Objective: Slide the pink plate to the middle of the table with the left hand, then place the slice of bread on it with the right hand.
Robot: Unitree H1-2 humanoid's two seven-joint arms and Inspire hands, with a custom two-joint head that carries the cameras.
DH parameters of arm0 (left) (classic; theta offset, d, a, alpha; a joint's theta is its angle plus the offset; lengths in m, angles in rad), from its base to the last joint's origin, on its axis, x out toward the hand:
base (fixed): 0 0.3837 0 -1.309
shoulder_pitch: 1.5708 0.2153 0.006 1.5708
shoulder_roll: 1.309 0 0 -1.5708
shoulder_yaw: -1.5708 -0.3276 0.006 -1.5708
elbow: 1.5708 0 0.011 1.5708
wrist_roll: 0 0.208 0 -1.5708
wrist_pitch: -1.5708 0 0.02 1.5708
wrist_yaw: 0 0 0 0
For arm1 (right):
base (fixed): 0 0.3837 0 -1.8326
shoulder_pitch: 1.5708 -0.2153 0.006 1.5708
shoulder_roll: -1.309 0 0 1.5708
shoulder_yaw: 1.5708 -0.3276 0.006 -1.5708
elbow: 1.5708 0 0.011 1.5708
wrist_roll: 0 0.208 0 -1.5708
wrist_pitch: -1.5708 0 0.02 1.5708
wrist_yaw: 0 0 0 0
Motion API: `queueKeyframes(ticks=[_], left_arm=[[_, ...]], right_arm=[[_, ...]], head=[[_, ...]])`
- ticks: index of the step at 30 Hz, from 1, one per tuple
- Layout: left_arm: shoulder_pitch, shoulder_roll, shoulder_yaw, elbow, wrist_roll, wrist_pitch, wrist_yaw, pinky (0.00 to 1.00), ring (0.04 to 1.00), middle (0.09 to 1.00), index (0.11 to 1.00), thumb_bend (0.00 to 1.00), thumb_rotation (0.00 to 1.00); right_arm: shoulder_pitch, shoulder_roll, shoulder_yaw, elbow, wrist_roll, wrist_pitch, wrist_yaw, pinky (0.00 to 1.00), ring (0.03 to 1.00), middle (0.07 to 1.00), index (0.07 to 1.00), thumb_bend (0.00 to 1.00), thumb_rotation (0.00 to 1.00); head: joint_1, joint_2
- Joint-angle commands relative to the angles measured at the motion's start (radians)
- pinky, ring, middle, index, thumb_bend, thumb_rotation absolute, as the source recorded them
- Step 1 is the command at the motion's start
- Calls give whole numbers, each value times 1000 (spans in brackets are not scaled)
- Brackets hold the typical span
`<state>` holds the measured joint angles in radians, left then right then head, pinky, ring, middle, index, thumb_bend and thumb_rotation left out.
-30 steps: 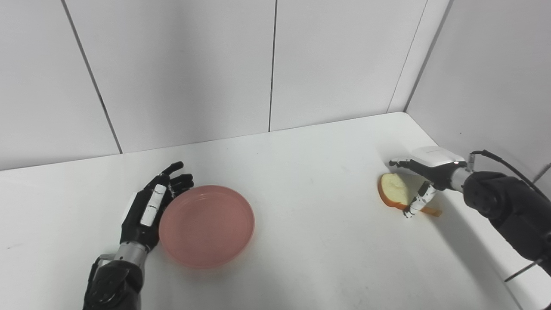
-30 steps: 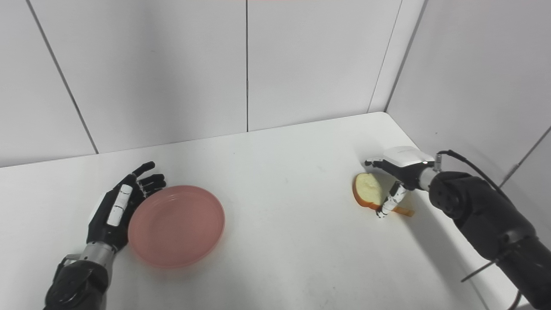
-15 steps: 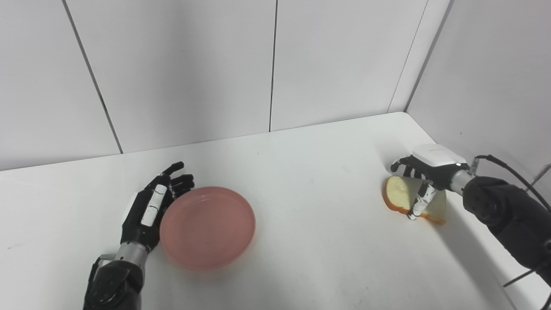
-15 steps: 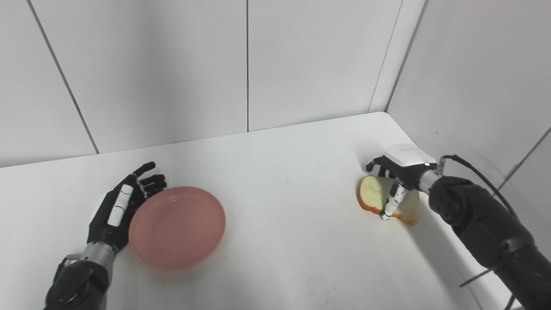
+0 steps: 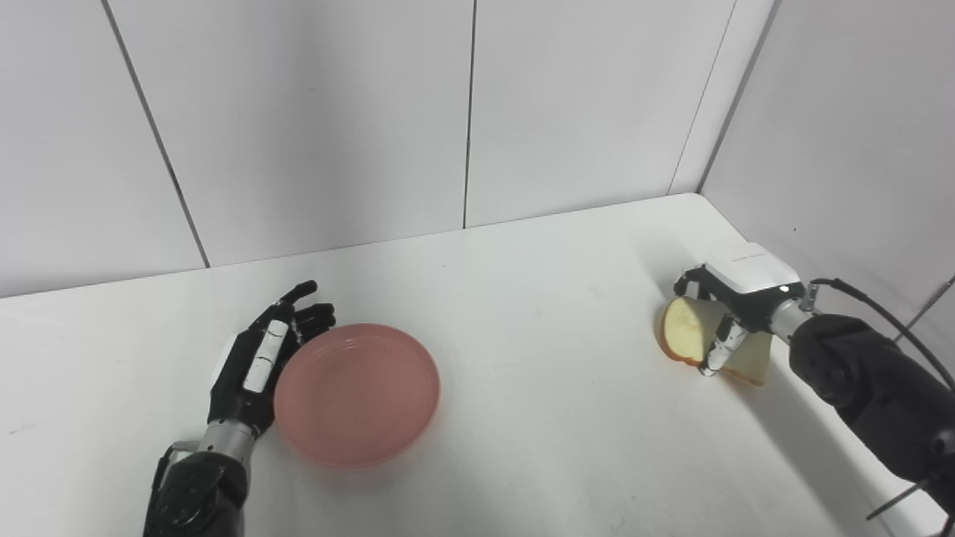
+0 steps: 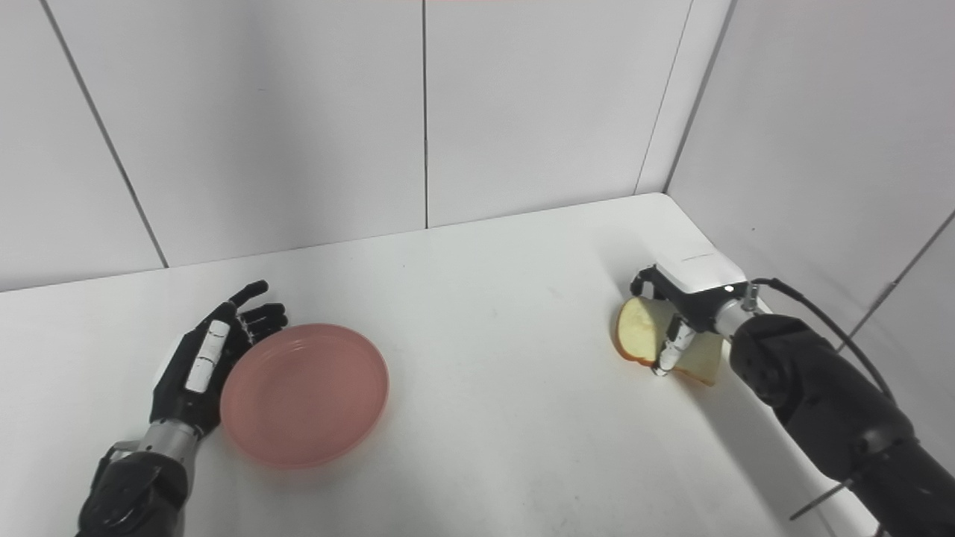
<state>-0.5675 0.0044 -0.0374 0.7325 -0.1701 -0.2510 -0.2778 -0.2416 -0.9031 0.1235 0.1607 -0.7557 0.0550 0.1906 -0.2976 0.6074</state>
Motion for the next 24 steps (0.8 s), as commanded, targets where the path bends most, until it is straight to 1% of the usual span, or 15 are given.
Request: queueKeyframes(ticks=[1,3,5,9,13,16,19,20,21,22,23,24], left_arm=[[57,-3,-9,32,19,91,7,732,707,693,766,814,764],[57,-5,-10,32,21,90,10,724,705,693,763,808,763],[57,-8,-11,34,24,89,14,715,704,692,762,801,763],[59,-12,-9,30,21,90,9,725,709,696,761,788,764],[59,-17,-12,31,36,87,22,722,709,696,756,811,771],[59,-24,-14,30,39,87,29,709,703,692,752,814,768],[61,-31,-19,19,44,91,38,697,706,694,747,820,769],[61,-36,-22,16,47,91,44,697,706,695,747,820,770],[62,-39,-23,15,50,91,47,697,702,692,746,823,771],[62,-44,-25,12,54,93,52,697,701,691,745,823,772],[61,-48,-26,11,57,94,55,701,700,692,747,817,772],[60,-53,-27,15,59,95,59,703,699,693,748,815,772]], right_arm=[[-44,-31,-15,-59,-10,-6,-1,311,389,480,644,565,0],[-60,-28,-19,-99,-4,-16,13,295,374,479,598,558,0],[-75,-24,-21,-132,0,-24,23,279,358,479,509,535,4],[-124,-16,-13,-209,7,-16,86,281,366,446,531,524,6],[-183,1,4,-261,4,-9,152,282,365,439,538,522,9],[-233,32,16,-297,4,-1,194,275,356,433,536,523,7],[-270,58,22,-314,6,-12,218,273,354,432,535,524,5],[-284,69,28,-309,6,-21,220,273,354,432,535,524,5],[-294,77,31,-306,5,-29,222,269,350,431,534,524,5],[-309,87,41,-300,0,-36,227,268,350,430,534,524,5],[-318,93,47,-295,-3,-41,231,275,356,431,535,523,6],[-328,101,54,-290,-5,-47,231,278,358,432,536,522,6]], head=[[2,0],[4,0],[7,0],[15,0],[29,0],[50,-2],[64,-3],[88,-4],[88,-4],[112,-5],[116,-5],[144,-4]])
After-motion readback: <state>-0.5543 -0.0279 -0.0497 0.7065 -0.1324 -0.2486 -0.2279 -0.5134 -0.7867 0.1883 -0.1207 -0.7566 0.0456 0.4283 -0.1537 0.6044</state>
